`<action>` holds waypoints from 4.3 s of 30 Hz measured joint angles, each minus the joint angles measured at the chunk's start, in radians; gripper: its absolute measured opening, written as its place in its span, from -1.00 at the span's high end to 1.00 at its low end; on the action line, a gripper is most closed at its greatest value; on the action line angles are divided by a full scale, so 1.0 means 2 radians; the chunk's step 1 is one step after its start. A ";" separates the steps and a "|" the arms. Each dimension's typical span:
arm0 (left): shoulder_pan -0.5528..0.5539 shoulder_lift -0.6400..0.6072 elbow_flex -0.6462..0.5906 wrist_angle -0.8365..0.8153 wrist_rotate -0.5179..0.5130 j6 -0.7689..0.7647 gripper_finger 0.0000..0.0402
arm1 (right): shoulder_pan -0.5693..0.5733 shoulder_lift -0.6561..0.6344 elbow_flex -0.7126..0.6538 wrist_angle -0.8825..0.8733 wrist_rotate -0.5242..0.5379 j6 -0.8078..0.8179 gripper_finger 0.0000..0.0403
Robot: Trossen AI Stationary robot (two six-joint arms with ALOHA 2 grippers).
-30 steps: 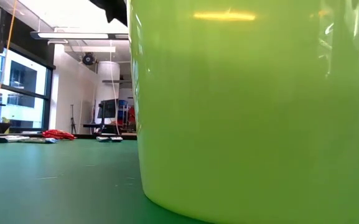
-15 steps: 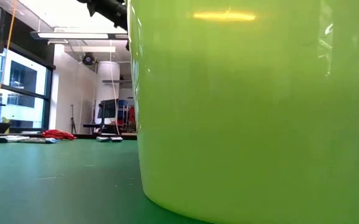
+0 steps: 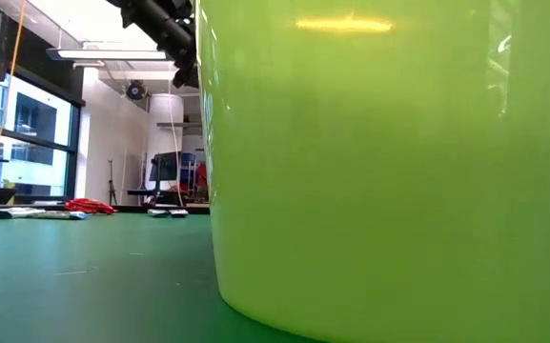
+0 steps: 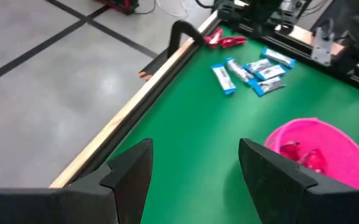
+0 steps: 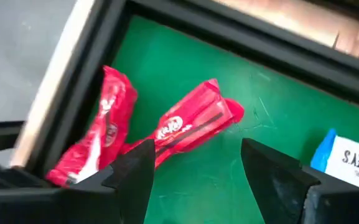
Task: Sort candy by brand, put in halloween buckets
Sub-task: Put the red chocolate into the pink bucket
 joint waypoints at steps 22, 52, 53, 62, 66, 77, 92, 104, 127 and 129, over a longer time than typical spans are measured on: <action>0.044 0.000 0.000 -0.018 0.001 0.008 -0.13 | 0.002 0.054 0.000 0.006 -0.036 -0.034 0.07; 0.044 0.001 0.000 -0.026 0.001 -0.004 -0.13 | -0.042 0.058 0.004 0.019 -0.013 0.150 0.26; 0.044 0.001 0.000 -0.026 0.001 -0.006 -0.13 | -0.040 0.059 0.004 0.020 -0.013 0.151 0.26; 0.043 0.001 0.000 -0.042 0.001 -0.019 -0.13 | -0.031 0.061 0.002 0.025 -0.004 0.070 0.60; 0.043 0.001 0.000 -0.056 0.001 -0.019 -0.13 | -0.017 0.055 0.001 0.027 0.017 -0.004 0.95; 0.043 0.001 0.000 -0.071 0.007 -0.018 -0.13 | 0.049 -0.063 -0.002 0.014 0.110 -0.147 1.00; 0.043 0.001 0.000 -0.073 0.018 -0.045 -0.13 | 0.054 -0.167 -0.074 0.035 0.053 -0.187 1.00; 0.044 0.001 0.000 -0.065 0.018 -0.019 -0.13 | 0.047 -0.167 -0.203 0.228 0.034 -0.103 0.32; 0.044 0.001 0.000 -0.063 0.017 -0.023 -0.13 | 0.018 0.007 -0.073 0.129 0.002 -0.111 0.45; 0.044 0.001 0.000 -0.063 0.017 -0.023 -0.13 | 0.019 -0.001 -0.075 0.119 0.005 -0.131 0.72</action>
